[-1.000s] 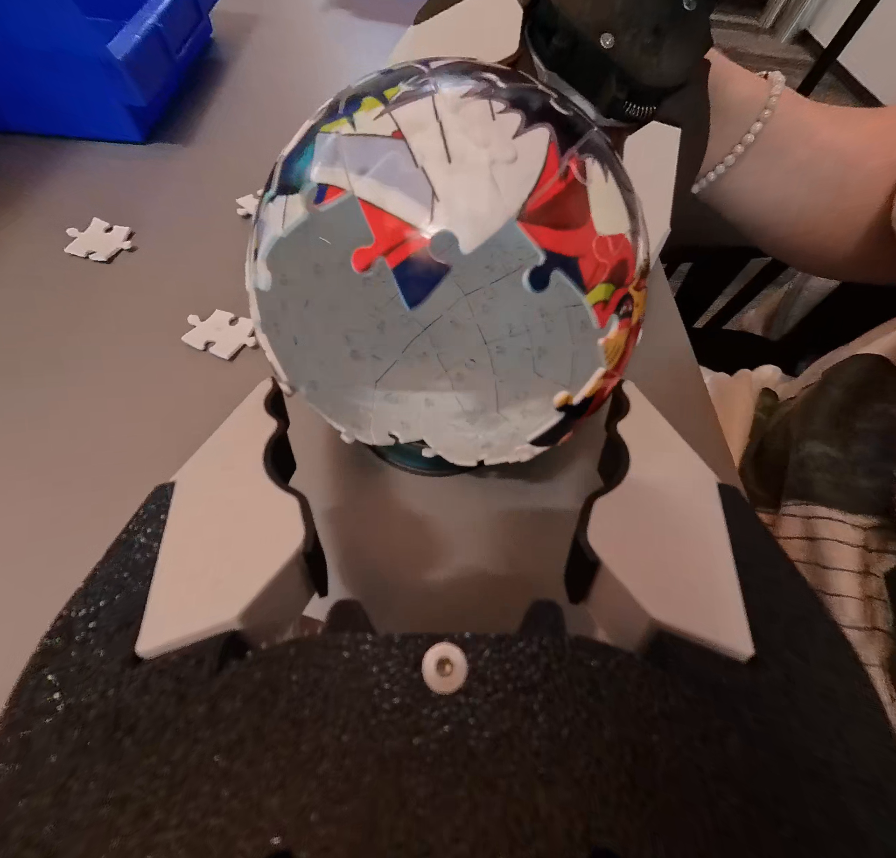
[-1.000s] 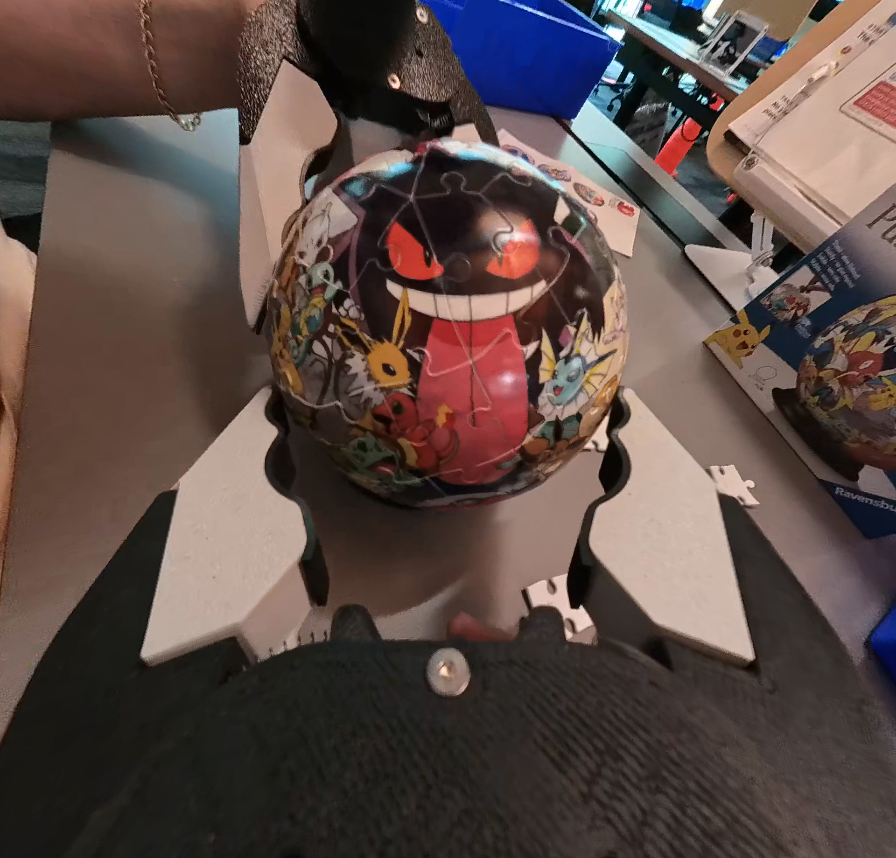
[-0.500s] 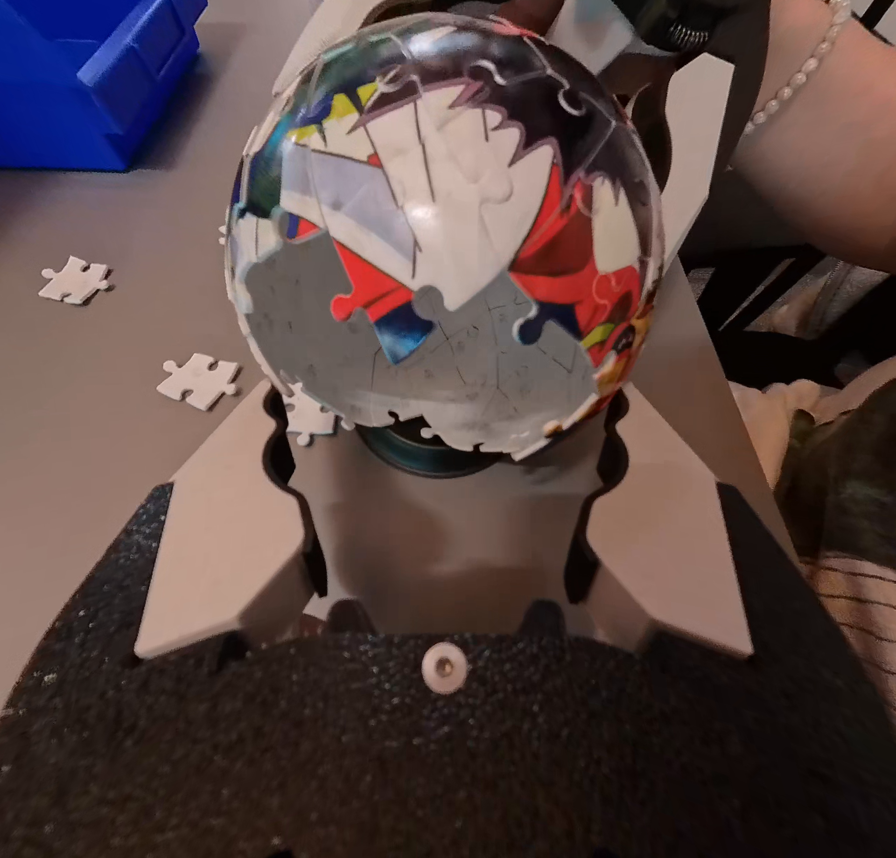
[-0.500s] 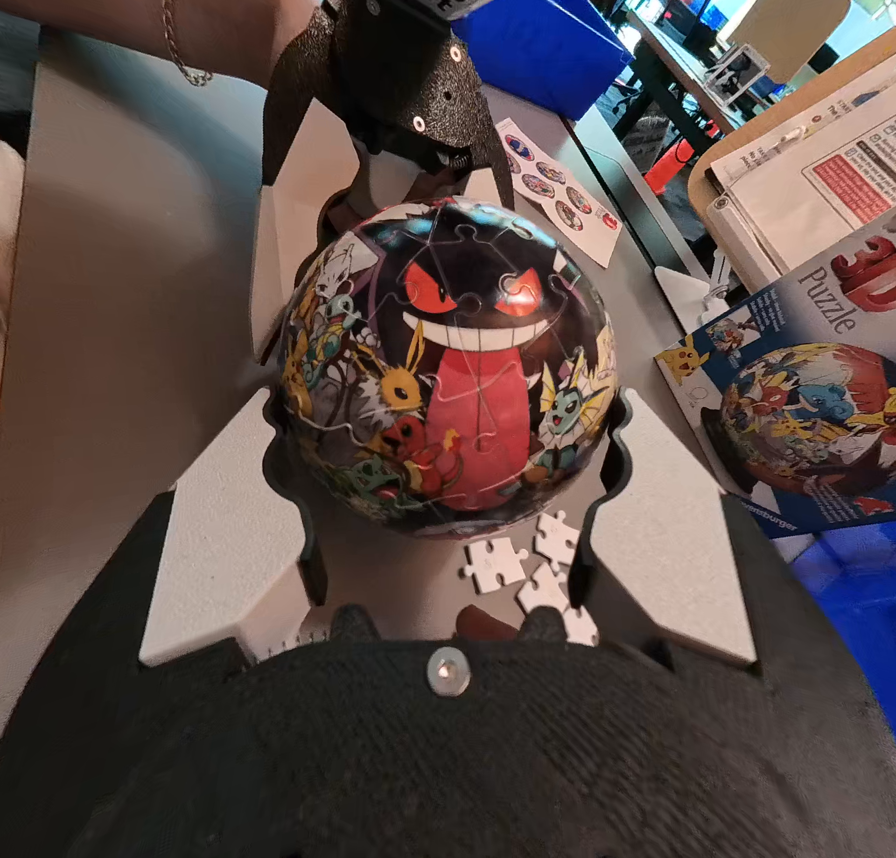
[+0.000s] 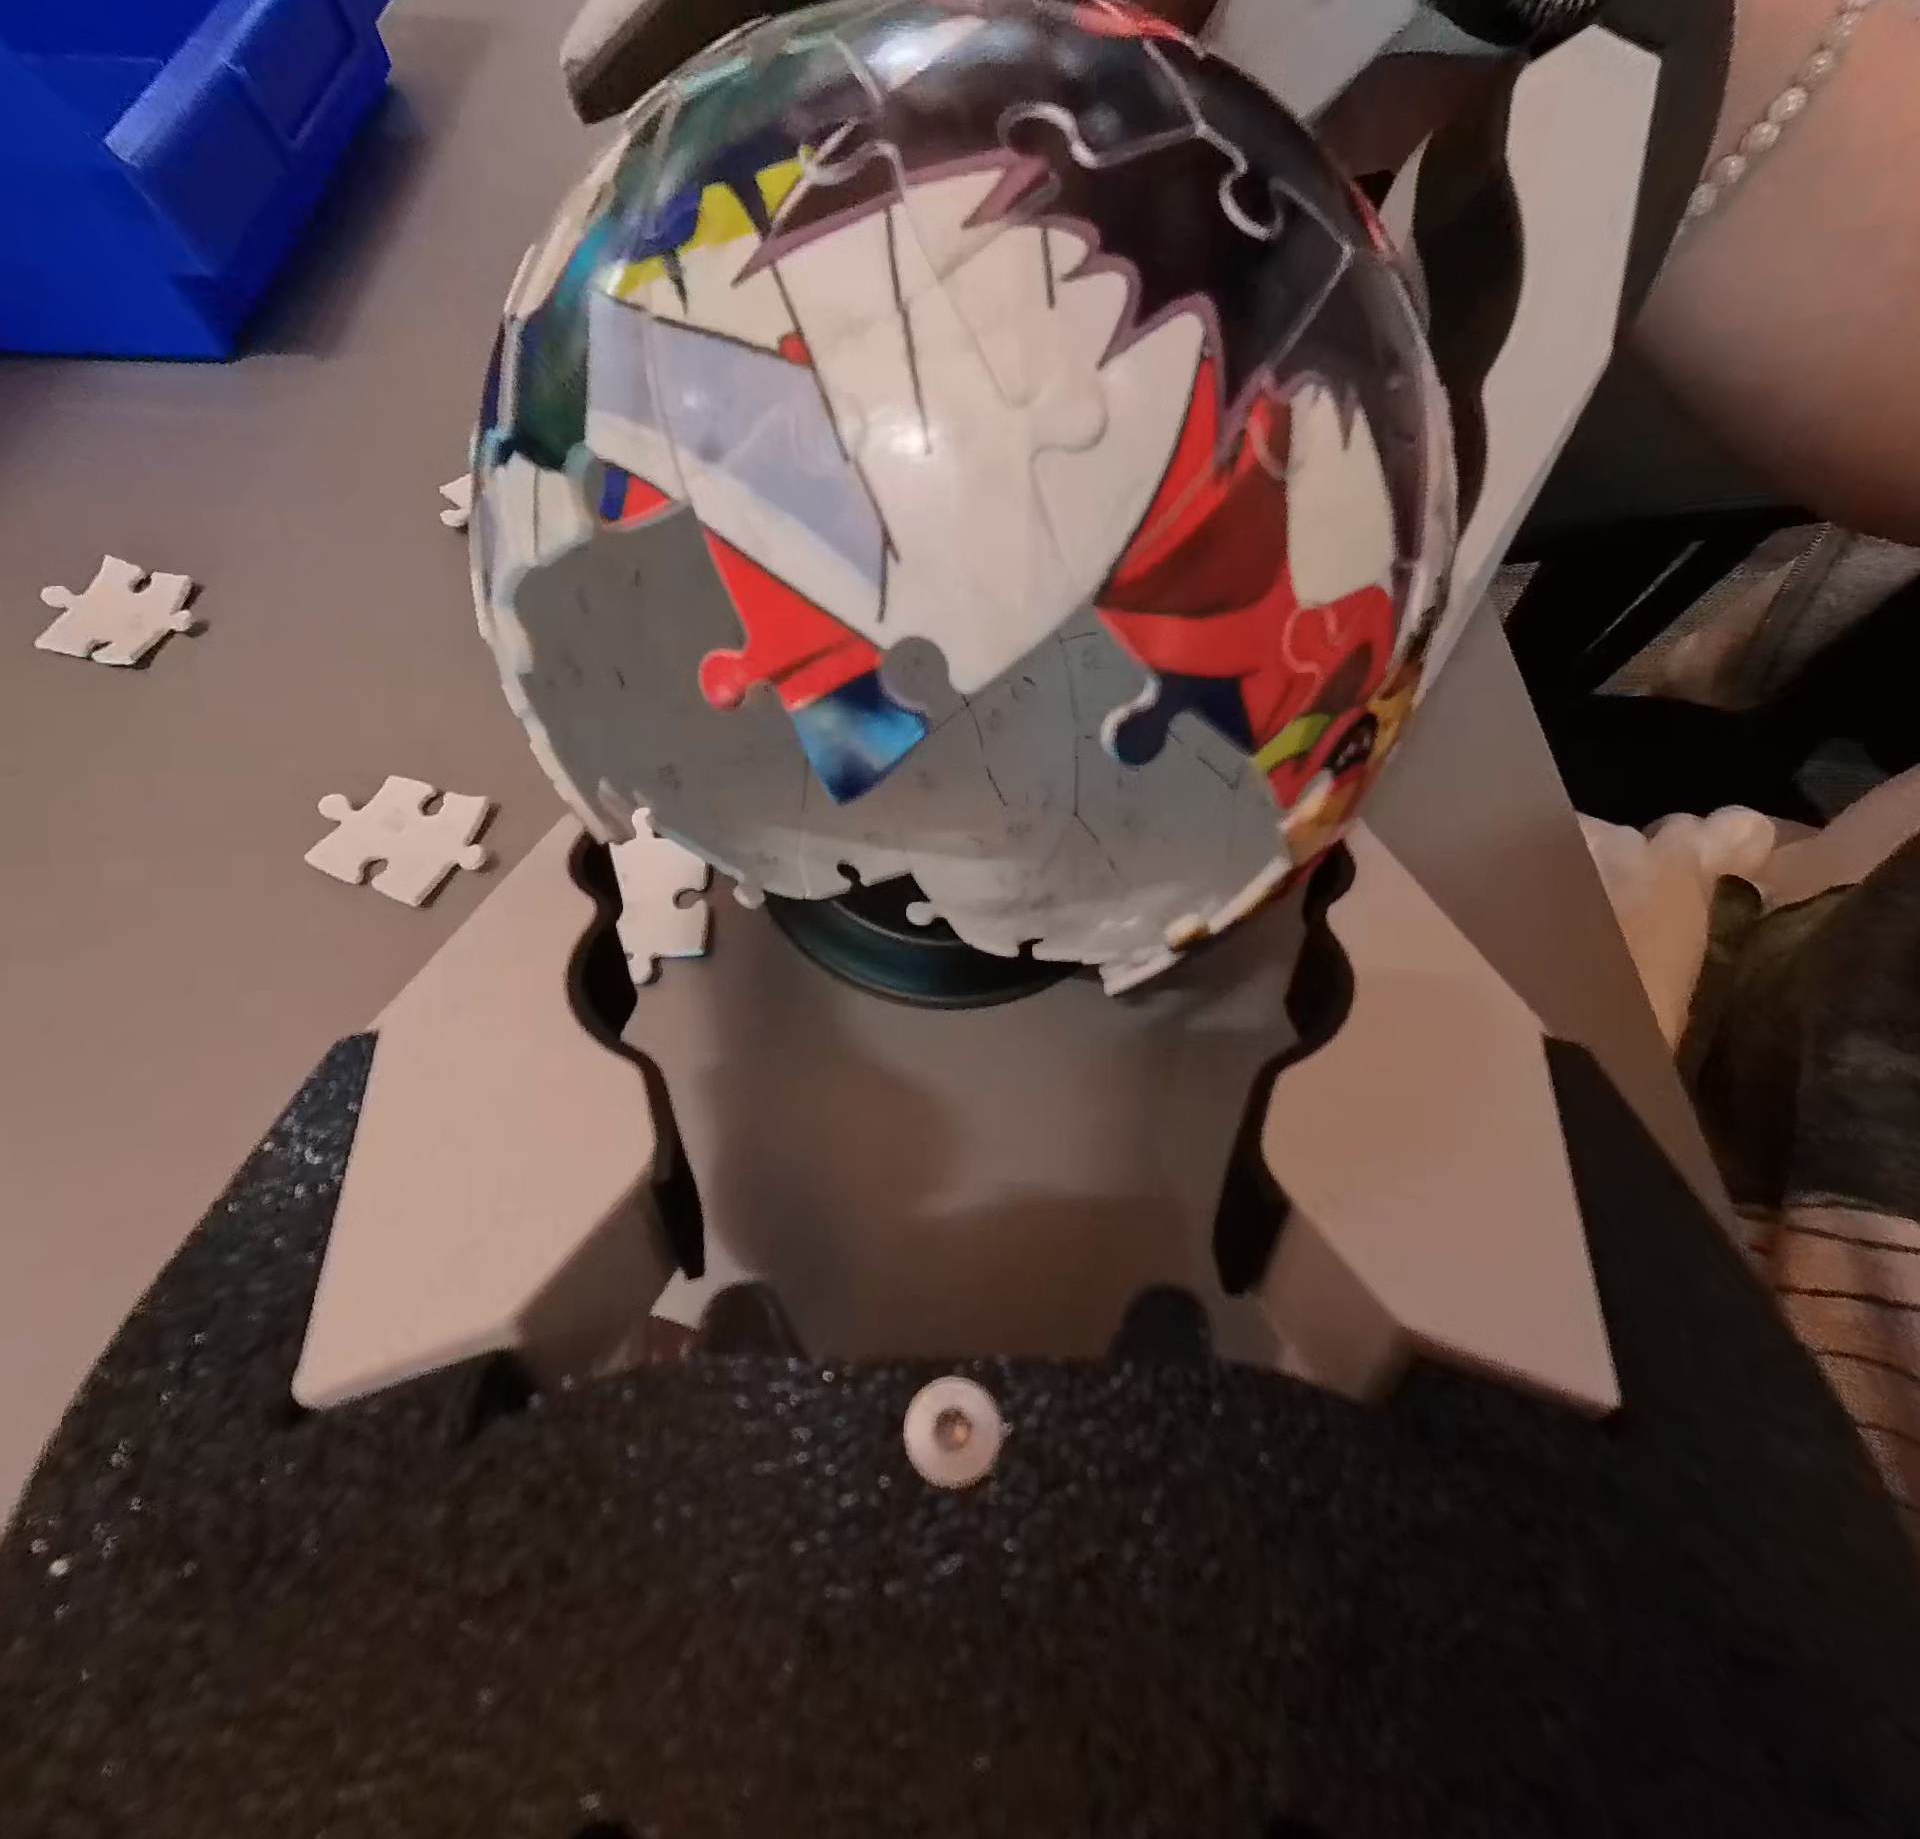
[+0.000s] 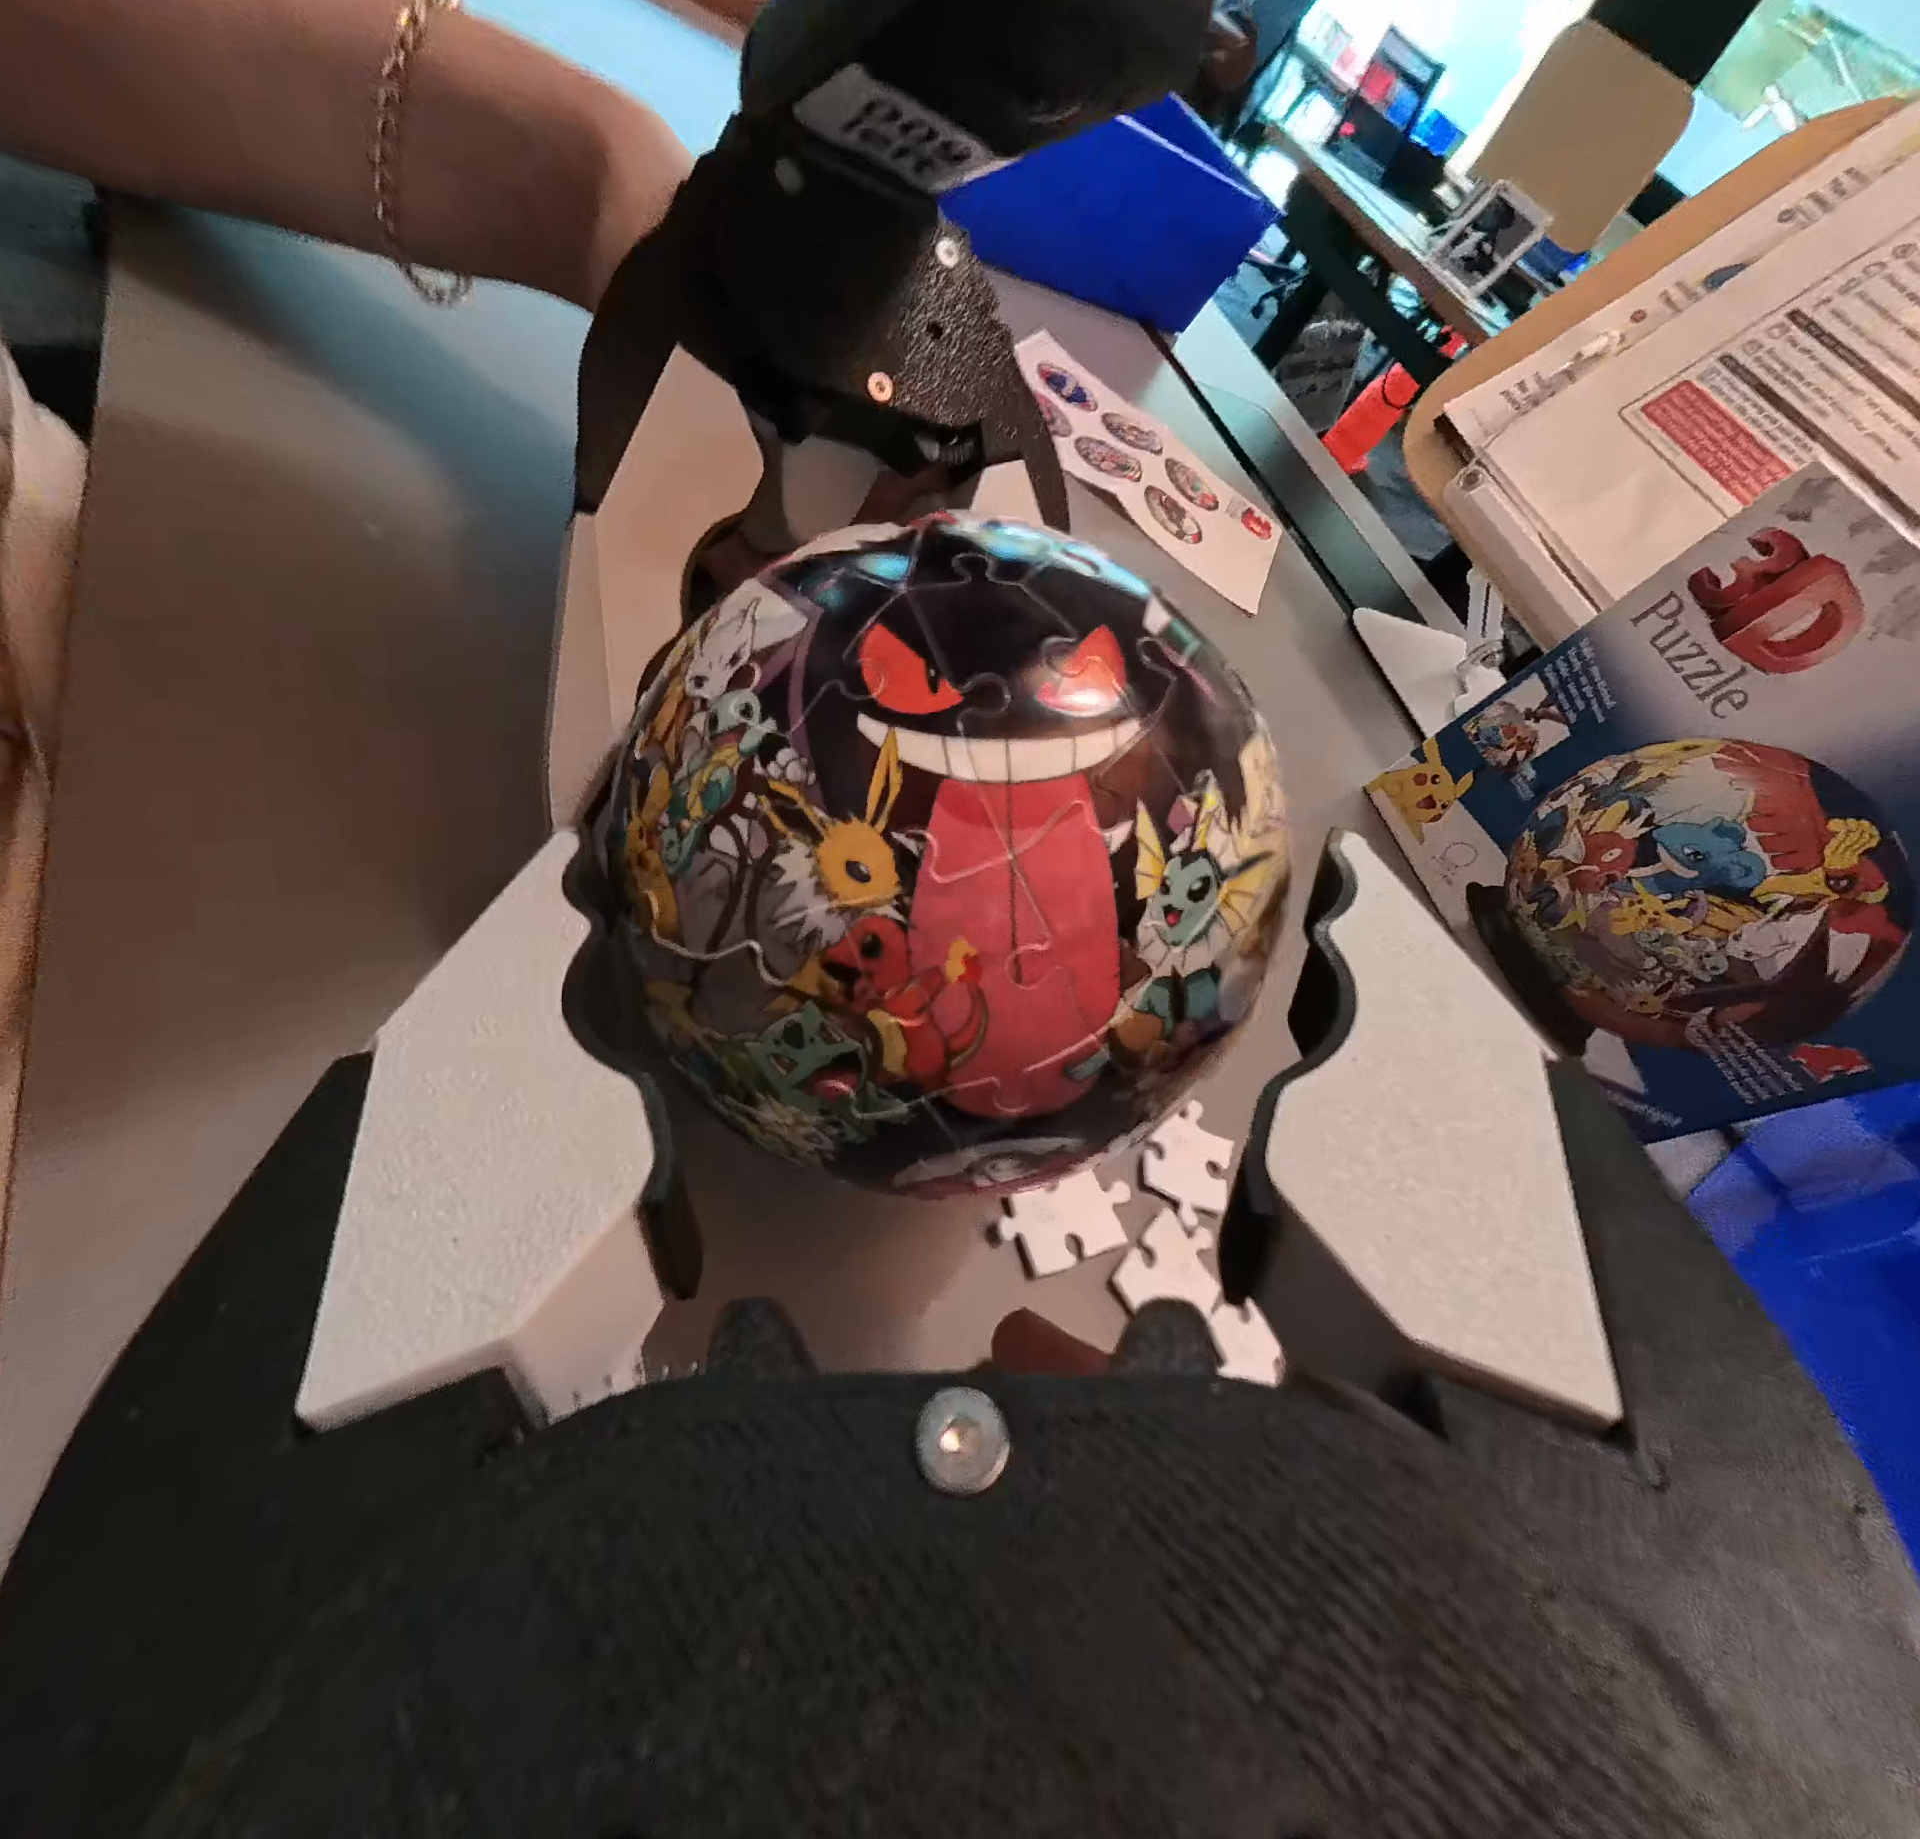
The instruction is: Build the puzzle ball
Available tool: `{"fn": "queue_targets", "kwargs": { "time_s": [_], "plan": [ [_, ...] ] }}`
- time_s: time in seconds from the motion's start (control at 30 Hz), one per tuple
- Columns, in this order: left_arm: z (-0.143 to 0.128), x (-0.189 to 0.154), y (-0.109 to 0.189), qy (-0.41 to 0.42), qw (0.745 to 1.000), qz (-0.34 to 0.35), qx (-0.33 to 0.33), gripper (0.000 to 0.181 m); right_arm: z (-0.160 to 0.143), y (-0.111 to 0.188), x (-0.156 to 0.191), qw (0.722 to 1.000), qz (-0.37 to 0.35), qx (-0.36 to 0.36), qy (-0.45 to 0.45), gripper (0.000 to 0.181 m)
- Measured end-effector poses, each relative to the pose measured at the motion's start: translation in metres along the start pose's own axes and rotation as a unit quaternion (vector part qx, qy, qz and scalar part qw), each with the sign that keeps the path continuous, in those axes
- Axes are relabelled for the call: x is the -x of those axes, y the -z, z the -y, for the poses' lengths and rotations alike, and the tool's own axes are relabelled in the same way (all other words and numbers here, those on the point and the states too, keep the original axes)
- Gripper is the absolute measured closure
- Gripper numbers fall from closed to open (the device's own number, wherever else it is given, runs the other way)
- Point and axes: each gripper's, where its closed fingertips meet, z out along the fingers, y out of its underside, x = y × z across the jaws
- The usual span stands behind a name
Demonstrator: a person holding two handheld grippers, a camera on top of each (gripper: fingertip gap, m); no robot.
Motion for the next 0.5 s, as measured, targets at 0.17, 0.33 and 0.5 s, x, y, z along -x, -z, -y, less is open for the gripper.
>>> {"fn": "queue_targets", "kwargs": {
  "time_s": [0.17, 0.33, 0.5],
  "plan": [
    [-0.001, 0.001, 0.000, -0.007, 1.000, -0.018, 0.007, 0.056, -0.016, 0.003, -0.006, 0.996, -0.004, -0.019, -0.083, 0.043],
    [-0.004, 0.002, -0.001, -0.022, 0.999, -0.035, 0.016, 0.056, -0.016, -0.002, 0.001, 0.996, 0.010, -0.005, -0.086, 0.050],
    [-0.007, -0.001, -0.011, -0.058, 0.996, -0.045, 0.040, 0.056, -0.002, 0.002, 0.001, 0.999, 0.005, 0.009, -0.031, 0.050]
  ]
}}
